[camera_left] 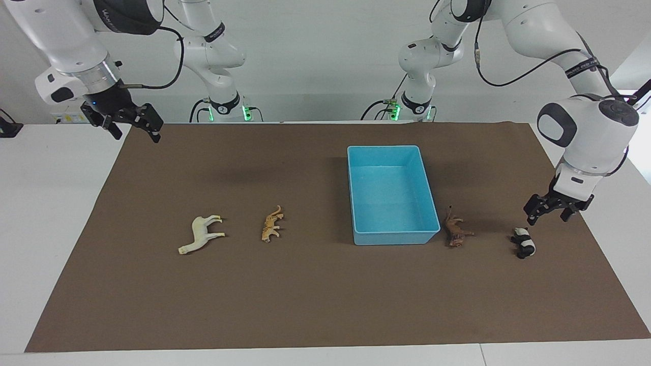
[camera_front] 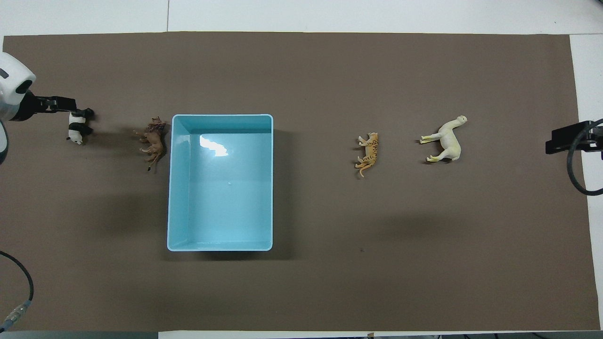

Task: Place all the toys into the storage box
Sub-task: 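Grasp the panda toy with the left gripper and lift it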

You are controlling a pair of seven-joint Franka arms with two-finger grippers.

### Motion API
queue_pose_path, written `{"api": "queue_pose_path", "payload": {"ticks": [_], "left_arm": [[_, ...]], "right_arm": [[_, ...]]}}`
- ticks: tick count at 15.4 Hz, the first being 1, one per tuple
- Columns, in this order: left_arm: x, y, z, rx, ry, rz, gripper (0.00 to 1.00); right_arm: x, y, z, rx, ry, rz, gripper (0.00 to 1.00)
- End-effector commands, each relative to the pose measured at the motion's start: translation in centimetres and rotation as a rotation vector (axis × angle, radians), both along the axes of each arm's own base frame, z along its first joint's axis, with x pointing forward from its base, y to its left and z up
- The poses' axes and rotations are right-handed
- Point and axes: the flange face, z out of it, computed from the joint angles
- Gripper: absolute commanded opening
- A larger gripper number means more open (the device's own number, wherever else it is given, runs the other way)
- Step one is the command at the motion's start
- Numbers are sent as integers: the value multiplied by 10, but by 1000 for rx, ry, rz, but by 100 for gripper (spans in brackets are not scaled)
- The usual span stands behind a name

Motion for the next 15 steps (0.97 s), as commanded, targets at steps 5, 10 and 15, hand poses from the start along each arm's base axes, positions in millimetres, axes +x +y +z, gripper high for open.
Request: {"api": "queue_pose_path", "payload": {"ticks": [5, 10, 15], "left_arm": [[-9, -1, -64, 0, -6, -18, 100], [-21, 5, -86, -3, -4, -8, 100], [-21, 5, -86, -5, 2, -4, 90]], "right_arm": [[1, 1, 3, -7, -2, 19, 100], [1, 1, 4, -6, -4, 19, 100], [0, 1, 3, -3, 1, 17, 100]]}}
